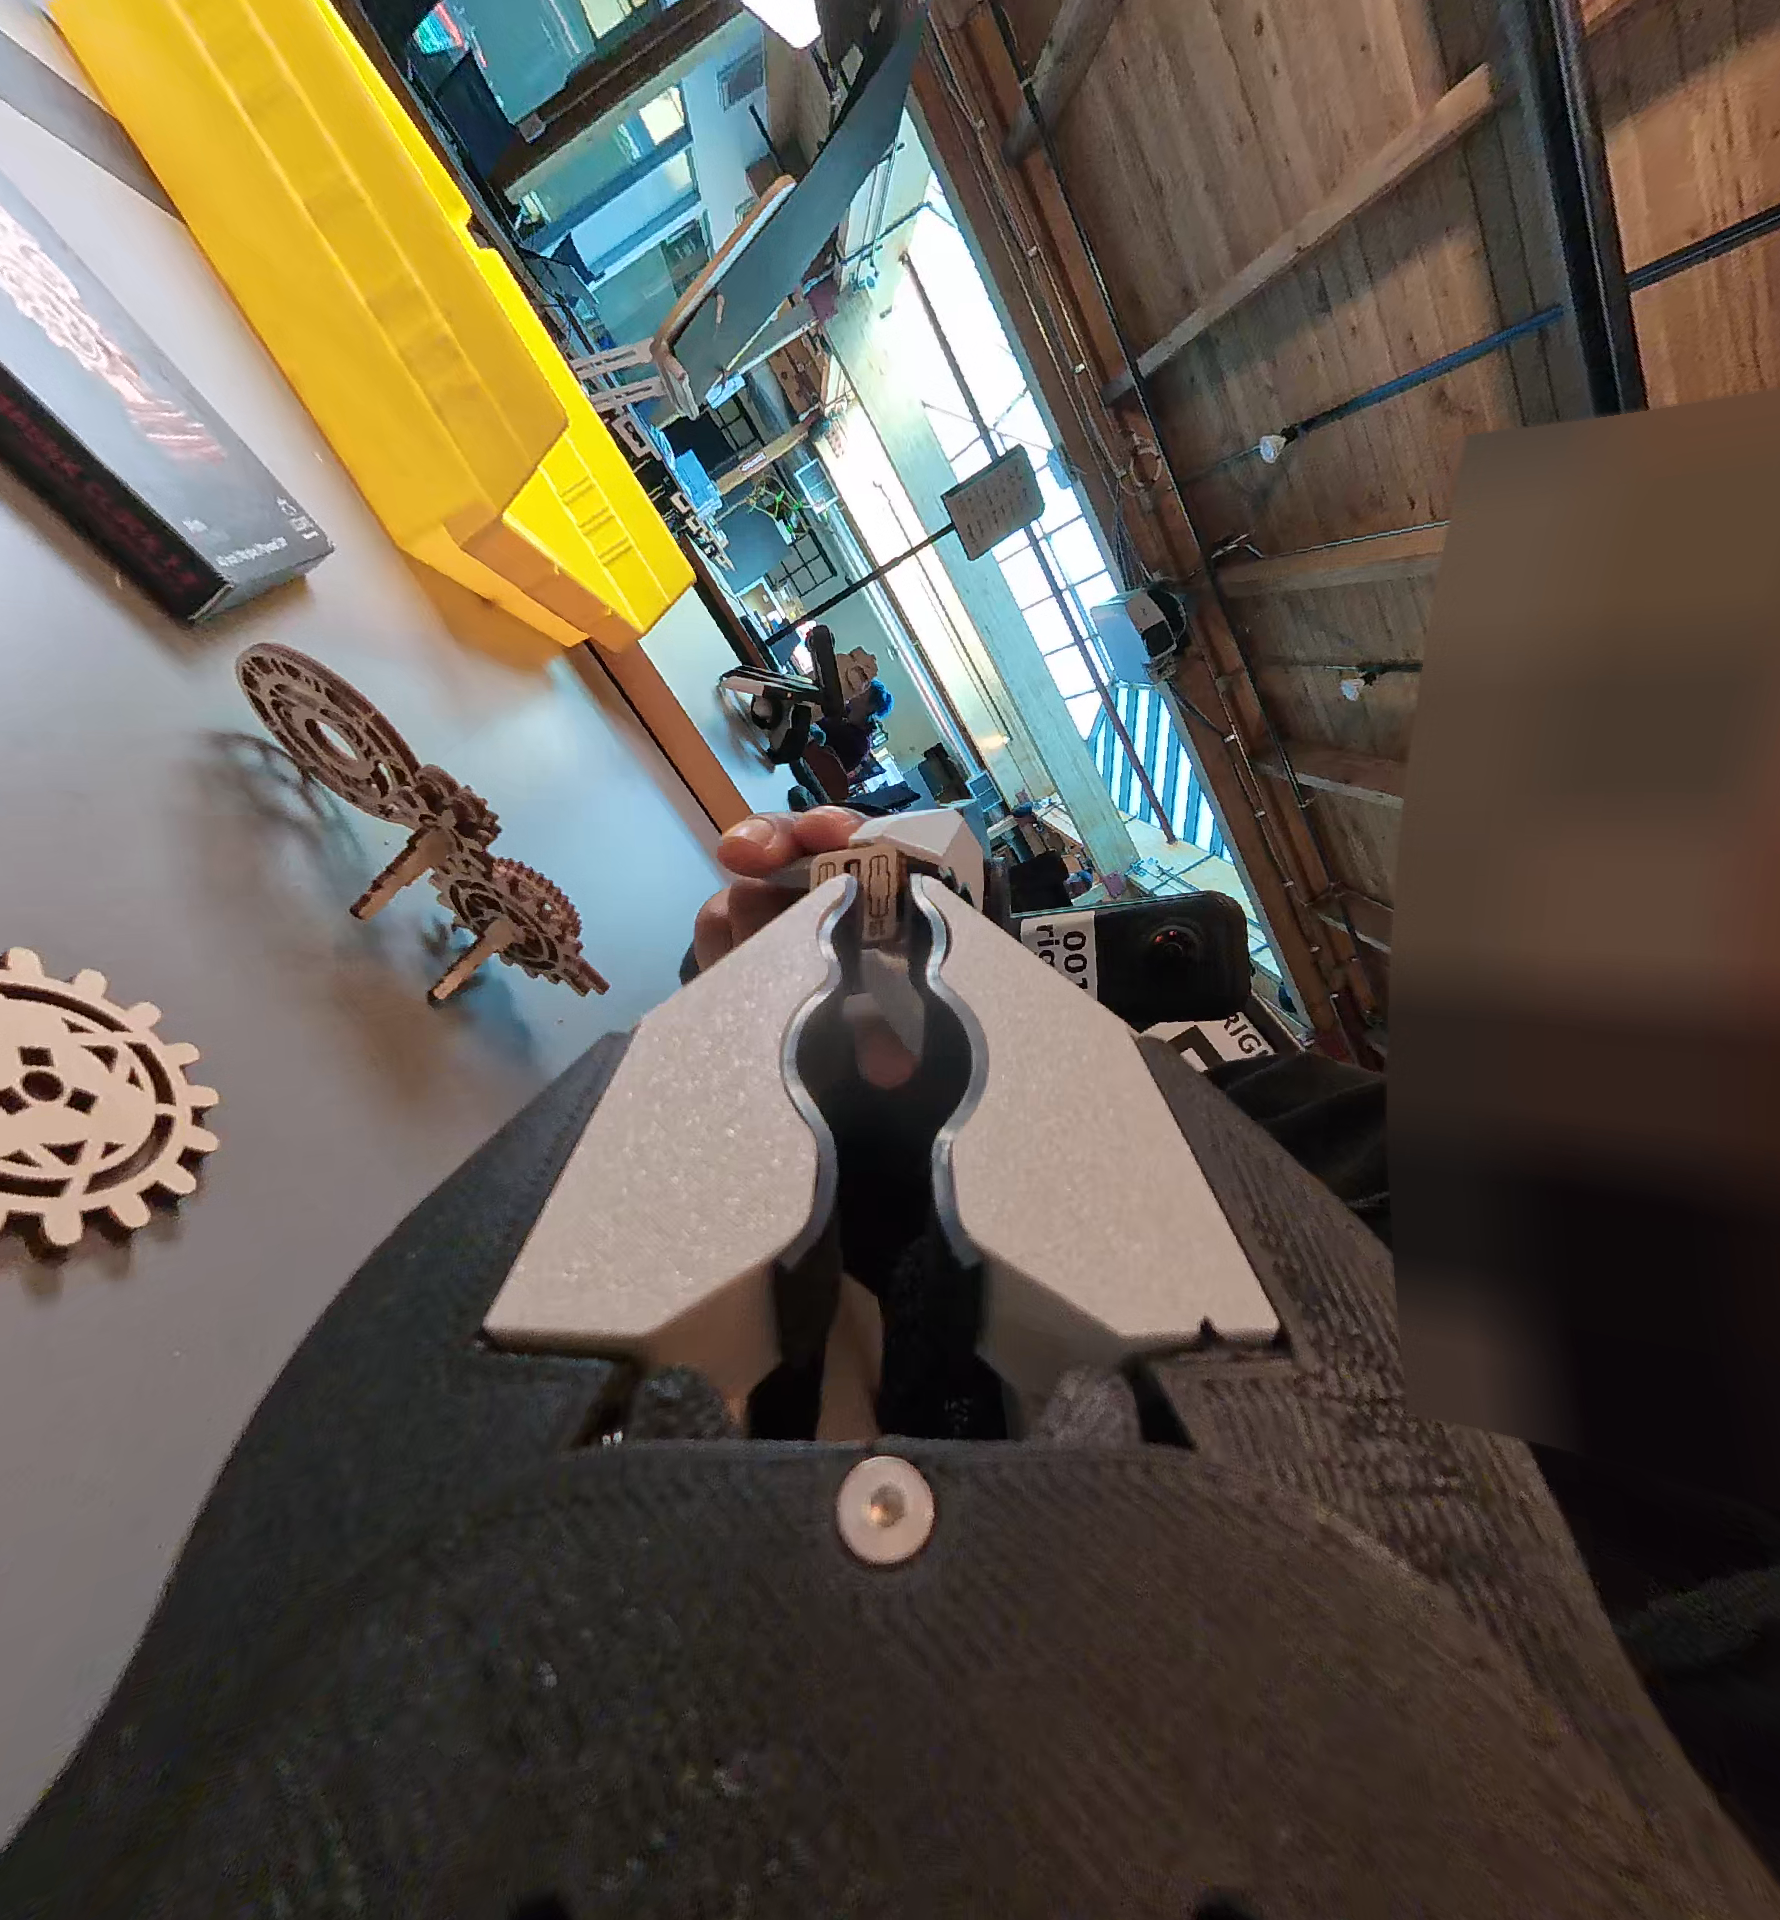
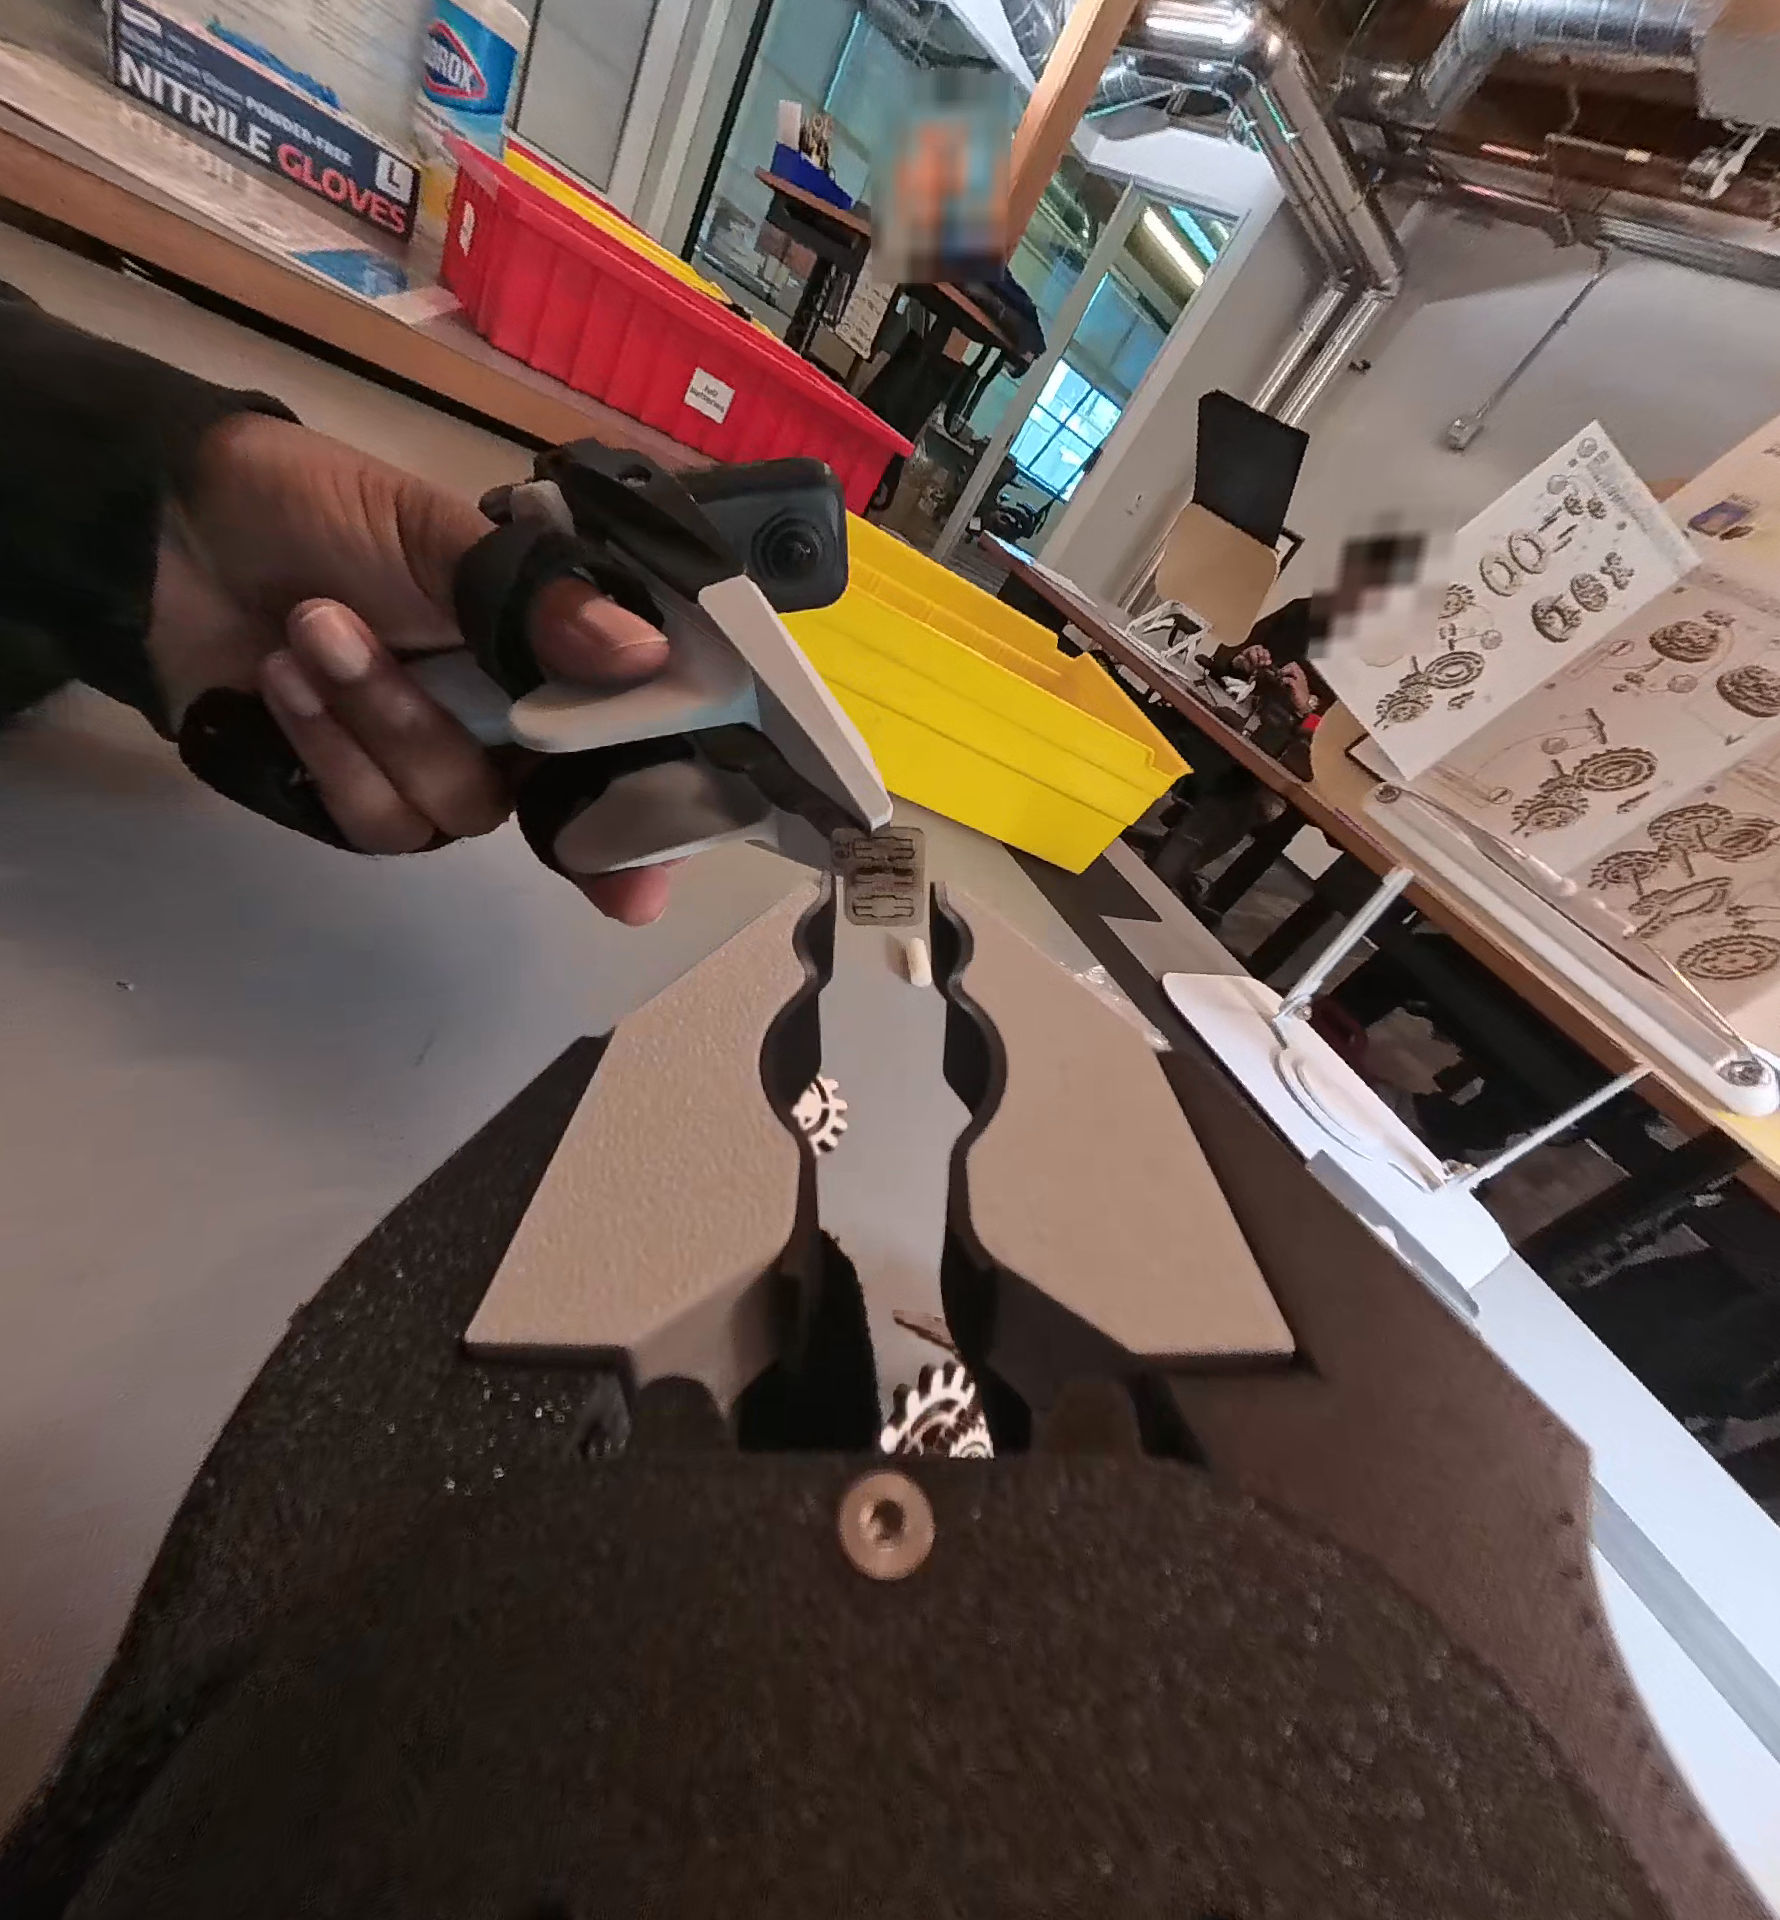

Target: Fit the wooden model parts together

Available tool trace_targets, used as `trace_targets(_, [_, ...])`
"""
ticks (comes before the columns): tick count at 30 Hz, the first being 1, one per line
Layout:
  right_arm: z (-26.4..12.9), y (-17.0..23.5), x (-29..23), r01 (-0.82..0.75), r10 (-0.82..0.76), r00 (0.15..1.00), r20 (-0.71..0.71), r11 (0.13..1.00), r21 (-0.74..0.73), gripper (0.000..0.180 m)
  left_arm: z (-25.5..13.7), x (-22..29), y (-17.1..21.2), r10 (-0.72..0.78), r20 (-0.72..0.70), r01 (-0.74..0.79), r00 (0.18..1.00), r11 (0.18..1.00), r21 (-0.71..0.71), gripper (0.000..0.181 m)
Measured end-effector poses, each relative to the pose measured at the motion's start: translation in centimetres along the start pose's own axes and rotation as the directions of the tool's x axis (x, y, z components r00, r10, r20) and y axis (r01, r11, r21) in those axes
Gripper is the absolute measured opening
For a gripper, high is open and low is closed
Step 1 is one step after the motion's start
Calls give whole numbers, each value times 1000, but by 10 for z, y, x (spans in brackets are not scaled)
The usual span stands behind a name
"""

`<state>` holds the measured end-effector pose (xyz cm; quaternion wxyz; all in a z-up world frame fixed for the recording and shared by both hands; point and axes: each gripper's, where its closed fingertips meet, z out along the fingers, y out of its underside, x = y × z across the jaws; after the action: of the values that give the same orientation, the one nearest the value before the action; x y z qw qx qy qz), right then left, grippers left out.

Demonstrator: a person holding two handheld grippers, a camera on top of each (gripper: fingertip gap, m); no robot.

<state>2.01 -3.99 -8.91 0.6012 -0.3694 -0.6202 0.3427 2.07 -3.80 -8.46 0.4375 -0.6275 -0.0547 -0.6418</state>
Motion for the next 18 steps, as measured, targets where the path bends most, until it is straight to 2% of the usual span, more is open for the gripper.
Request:
trace_targets(12, [5,6,0,6,-7,1000,-16,999,-38,11,1,-7,2,-2,30,1,1000,1000,26,5])
trace_targets(18, [7,10,3,54,-58,997,-52,996,-64,11,1,-11,-2,-66,22,65,998,995,74,5])
